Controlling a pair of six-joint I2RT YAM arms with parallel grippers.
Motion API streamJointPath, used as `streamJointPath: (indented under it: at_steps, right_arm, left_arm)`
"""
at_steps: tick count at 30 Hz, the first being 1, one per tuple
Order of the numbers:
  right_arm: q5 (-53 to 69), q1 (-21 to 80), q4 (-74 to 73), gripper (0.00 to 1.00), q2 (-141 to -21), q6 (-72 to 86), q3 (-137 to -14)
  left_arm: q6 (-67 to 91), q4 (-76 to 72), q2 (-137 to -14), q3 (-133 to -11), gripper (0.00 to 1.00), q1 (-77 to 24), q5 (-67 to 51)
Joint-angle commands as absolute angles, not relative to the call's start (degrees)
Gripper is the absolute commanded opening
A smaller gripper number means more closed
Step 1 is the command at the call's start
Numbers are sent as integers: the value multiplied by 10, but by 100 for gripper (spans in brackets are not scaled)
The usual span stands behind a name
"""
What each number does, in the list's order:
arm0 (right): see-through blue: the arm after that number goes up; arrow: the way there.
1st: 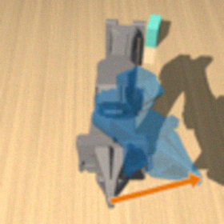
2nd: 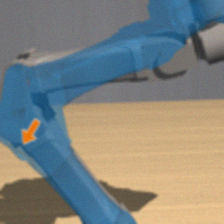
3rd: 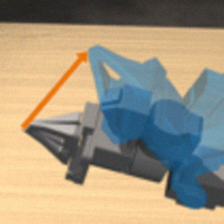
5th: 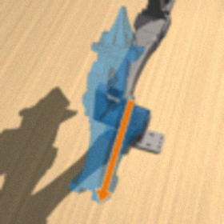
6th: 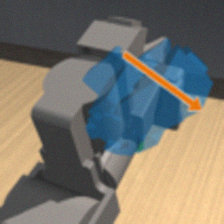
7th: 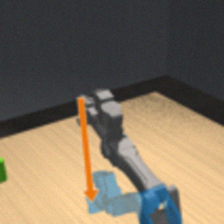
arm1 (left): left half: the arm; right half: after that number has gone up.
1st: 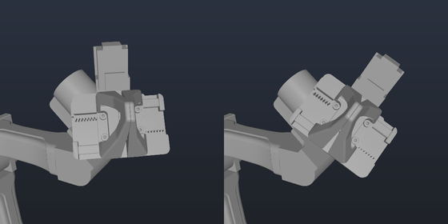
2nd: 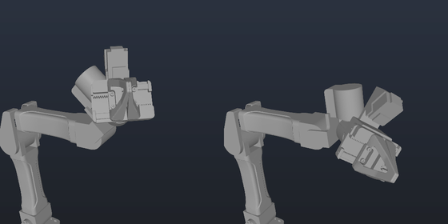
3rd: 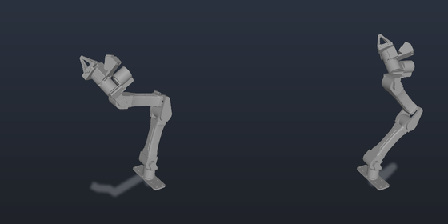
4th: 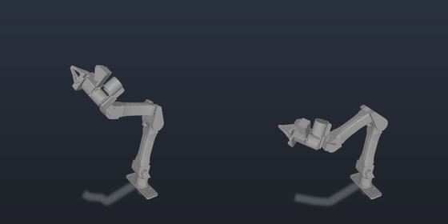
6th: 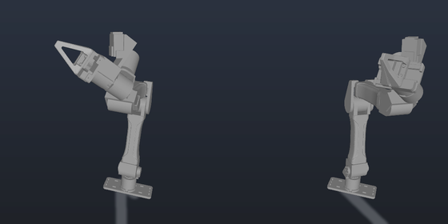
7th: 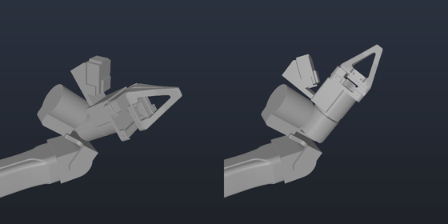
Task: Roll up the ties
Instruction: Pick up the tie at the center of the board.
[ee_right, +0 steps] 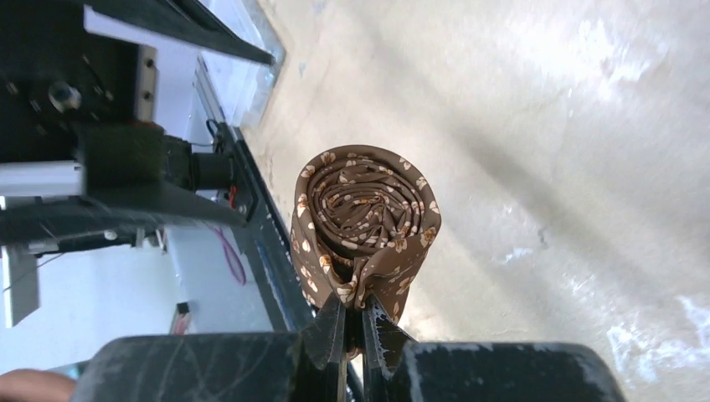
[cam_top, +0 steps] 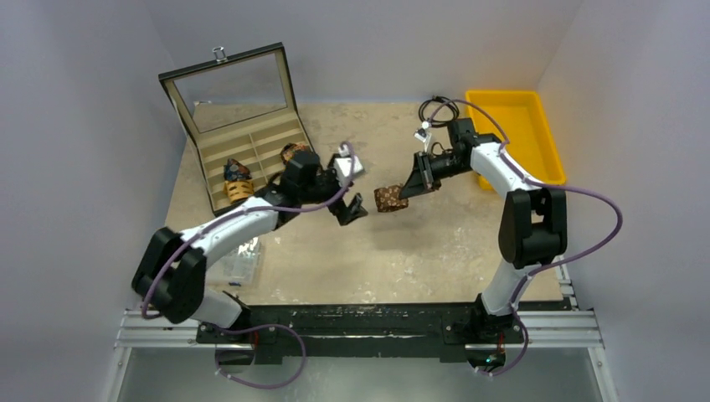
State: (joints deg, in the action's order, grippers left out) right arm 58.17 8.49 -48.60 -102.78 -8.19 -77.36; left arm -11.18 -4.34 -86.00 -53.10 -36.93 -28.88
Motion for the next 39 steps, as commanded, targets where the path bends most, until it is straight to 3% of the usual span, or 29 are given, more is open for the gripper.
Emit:
streamJointPath:
  at_steps: [1,6,9,12,20,27,39]
  right_arm:
    - [605,82,-476,0,-987,-67,-830]
    - [614,83,-372,0,-966,58,-864]
    - [598,103,-332,0,-968,93,-904]
    - [576,136,-348,0,-981,61,-964]
    - [585,182,-238,0,-968,131,-1001]
    - [620,209,-179,0,-958,200,-990]
    - [626,237,-124,0,-939,260,-973]
  left_arm:
    - [-1,118,-754,-555,100,-282,-330]
    - [63,345,-782,-742,100,-182,-410]
    - [120,359,-791,-768,100,-106,-510]
    - [155,348,-783,-762,100,-71,-533]
    - [463,-28,-732,-633,100,-47,-619]
    - [628,-215,-744,-597,100,-48,-591]
    - [674,-279,-747,-591,100,-107,-572]
